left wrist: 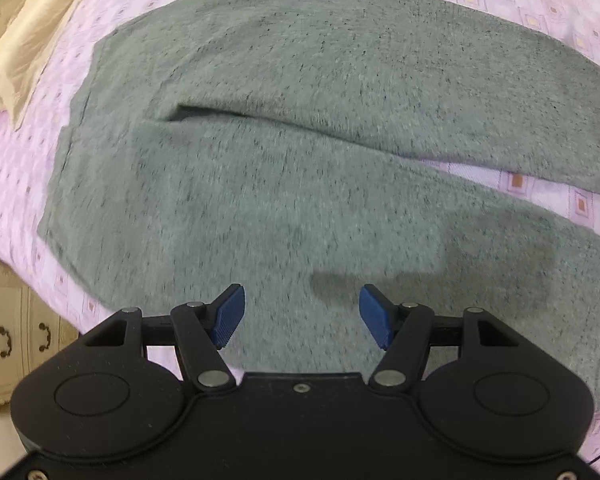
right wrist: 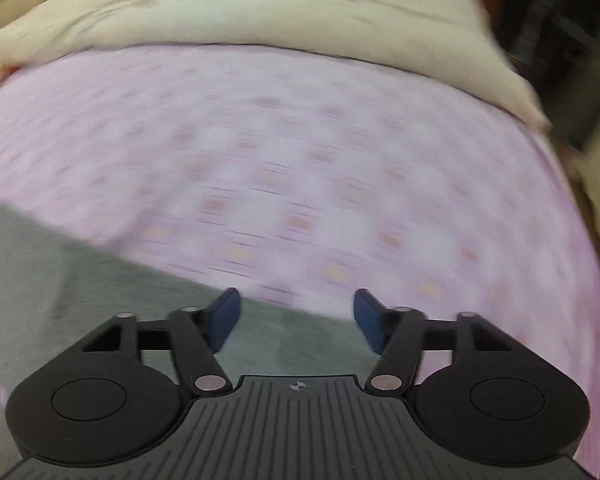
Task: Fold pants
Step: 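Close the right gripper on the grey pant leg hem and lift it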
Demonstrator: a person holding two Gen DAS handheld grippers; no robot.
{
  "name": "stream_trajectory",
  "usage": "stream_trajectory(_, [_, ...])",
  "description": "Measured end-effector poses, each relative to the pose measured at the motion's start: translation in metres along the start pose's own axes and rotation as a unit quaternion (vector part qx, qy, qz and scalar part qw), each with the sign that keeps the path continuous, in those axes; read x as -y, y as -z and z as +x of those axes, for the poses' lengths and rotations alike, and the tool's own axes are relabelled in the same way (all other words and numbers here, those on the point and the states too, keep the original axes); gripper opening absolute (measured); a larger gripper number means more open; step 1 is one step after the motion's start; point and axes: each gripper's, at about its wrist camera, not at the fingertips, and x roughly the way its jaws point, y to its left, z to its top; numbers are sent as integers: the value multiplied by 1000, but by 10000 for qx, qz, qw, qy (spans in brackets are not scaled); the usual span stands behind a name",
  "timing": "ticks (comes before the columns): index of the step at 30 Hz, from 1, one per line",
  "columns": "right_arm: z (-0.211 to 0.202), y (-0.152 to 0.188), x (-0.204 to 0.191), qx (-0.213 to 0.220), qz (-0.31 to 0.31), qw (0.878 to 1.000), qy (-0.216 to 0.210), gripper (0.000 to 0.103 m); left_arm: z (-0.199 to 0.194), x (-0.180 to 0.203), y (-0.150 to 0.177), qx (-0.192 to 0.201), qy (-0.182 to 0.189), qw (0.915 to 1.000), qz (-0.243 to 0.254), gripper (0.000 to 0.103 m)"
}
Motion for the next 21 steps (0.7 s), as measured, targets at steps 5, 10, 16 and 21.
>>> stream_trajectory(5, [32,-18,-56,-380,-1685,9845,-309,62,0,-13,-20,161,-45,9998,92,67])
stream_trajectory(10, [67,-25,-82,-981,-2532,9601,-671,62,5,-33,-32,164,-82,9998,85,67])
stream_trajectory(16, [75,-33,-92,-1368,-2471,9520,-1179,34,15,-52,-41,127,-85,9999,-47,67])
stream_trajectory(21, [50,-23,-110,-1144,-2862,9461,-998,4,17,-59,-53,156,-61,9998,-64,67])
